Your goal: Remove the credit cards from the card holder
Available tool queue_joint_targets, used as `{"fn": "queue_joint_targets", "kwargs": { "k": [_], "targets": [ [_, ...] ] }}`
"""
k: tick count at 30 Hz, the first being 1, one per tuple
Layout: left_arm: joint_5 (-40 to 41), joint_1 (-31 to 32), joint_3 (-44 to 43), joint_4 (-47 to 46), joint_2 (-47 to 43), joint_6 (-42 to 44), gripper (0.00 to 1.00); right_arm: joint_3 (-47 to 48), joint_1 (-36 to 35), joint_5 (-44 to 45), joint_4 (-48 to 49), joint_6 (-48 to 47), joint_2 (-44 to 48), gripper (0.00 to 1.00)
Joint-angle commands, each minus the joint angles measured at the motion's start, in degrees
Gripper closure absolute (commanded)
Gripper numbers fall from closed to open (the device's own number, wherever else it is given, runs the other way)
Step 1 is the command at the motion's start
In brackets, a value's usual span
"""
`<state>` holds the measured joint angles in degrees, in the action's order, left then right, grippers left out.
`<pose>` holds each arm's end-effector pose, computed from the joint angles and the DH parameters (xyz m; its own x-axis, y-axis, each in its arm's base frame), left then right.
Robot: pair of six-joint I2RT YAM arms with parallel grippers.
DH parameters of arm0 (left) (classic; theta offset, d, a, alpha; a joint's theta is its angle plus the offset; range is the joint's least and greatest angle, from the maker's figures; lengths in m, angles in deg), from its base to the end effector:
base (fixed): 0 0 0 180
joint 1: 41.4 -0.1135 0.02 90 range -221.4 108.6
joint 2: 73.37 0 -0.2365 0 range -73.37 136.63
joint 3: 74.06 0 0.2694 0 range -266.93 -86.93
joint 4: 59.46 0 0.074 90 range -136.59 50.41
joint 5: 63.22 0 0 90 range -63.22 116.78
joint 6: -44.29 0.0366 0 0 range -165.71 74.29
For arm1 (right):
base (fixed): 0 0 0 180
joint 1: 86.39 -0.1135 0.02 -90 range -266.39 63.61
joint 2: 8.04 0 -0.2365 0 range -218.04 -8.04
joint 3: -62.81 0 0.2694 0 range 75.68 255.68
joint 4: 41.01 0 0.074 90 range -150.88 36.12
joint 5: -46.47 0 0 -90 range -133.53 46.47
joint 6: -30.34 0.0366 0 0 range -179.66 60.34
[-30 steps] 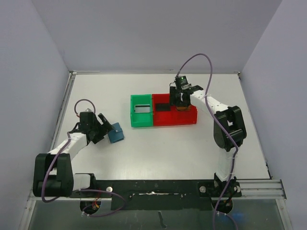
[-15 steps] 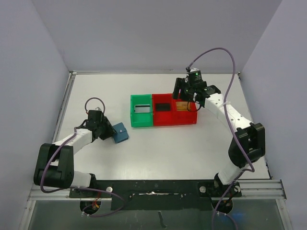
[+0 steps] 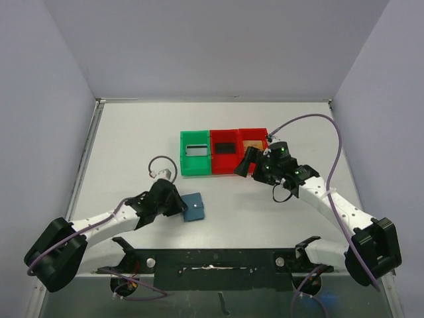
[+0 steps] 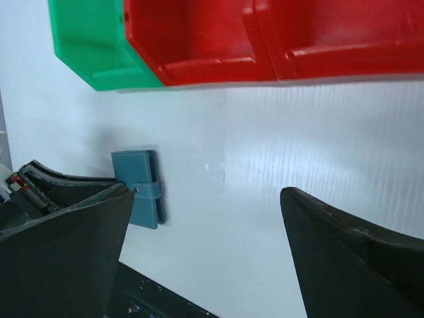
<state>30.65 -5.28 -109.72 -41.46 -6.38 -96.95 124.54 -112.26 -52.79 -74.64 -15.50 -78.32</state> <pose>0.1870 -0.1334 0.1073 -0.8145 -0.3688 -0.4479 -0.1318 0.8694 -0.4761 0.2568 0.1311 0.2221 -0.8082 0.3723 -0.4563 0.0350 0.8039 0.5938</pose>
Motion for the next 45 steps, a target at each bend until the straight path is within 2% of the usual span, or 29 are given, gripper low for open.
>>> {"fn": "queue_joint_targets", "kwargs": {
  "k": [1,5,8,10,12,15,16,18,21,27,32,35,39,45],
  "targets": [
    [5.12,8.38,2.65,-4.46,-1.32,-9.89,0.96,-4.5,1.34,3.19,1.39,3.45,7.09,0.02],
    [7.0,15.35,-1.62,-7.64,3.27,-11.09,0.96,-9.27,5.05,3.3,2.37,5.33,14.74,0.02],
    [7.22,18.69,-4.28,-11.59,7.74,-12.73,0.96,-14.53,6.02,-7.17,11.3,5.08,18.92,0.03],
    [7.11,19.95,-4.98,-14.16,9.81,-13.78,0.92,-15.23,5.82,-12.06,12.92,5.03,18.34,0.02],
    [6.84,20.42,-5.39,-15.61,10.6,-14.41,0.84,-14.03,3.58,-12.04,10.15,4.78,16.58,0.01],
    [8.25,20.55,-5.31,-14.19,8.61,-14.84,0.69,-10.13,-4.64,2.2,0.37,5.98,14.18,0.05],
    [8.59,20.57,-4.7,-13.49,6.73,-14.99,0.62,-9.39,-8.68,6.07,-1.37,6.95,13.33,0.06],
    [8.8,20.16,-3.37,-12.27,3.45,-14.98,0.53,-8.14,-14.32,12.51,-3.67,9.12,11.27,0.1],
    [10.0,18.35,-1.21,-7.5,-3.68,-15.18,0.46,-6.15,-21.55,19.65,-6.23,12.51,6.93,0.16],
    [15.3,15.9,5.88,-3.72,-22.19,-12.64,0.23,0.7,-31.23,28.39,-10.22,15.41,-3.32,0.33],
    [17.29,14.68,7.43,2.39,-32.63,-9.16,0.22,5.13,-33.56,28.87,-10.25,13.56,-9.76,0.46],
    [16.93,13.93,7.21,4.61,-35.27,-6.73,0.22,6.1,-33.98,27.59,-8.65,13.02,-13.84,0.5],
    [16.18,13.42,8.22,3.97,-37.37,-5.89,0.22,8.5,-34.43,26.7,-9.76,14.02,-19.09,0.62],
    [13.35,12.78,8.94,2.17,-36.84,-6.29,0.22,10.11,-35.23,27.61,-12.53,15.98,-22.27,0.64]
  ]
}}
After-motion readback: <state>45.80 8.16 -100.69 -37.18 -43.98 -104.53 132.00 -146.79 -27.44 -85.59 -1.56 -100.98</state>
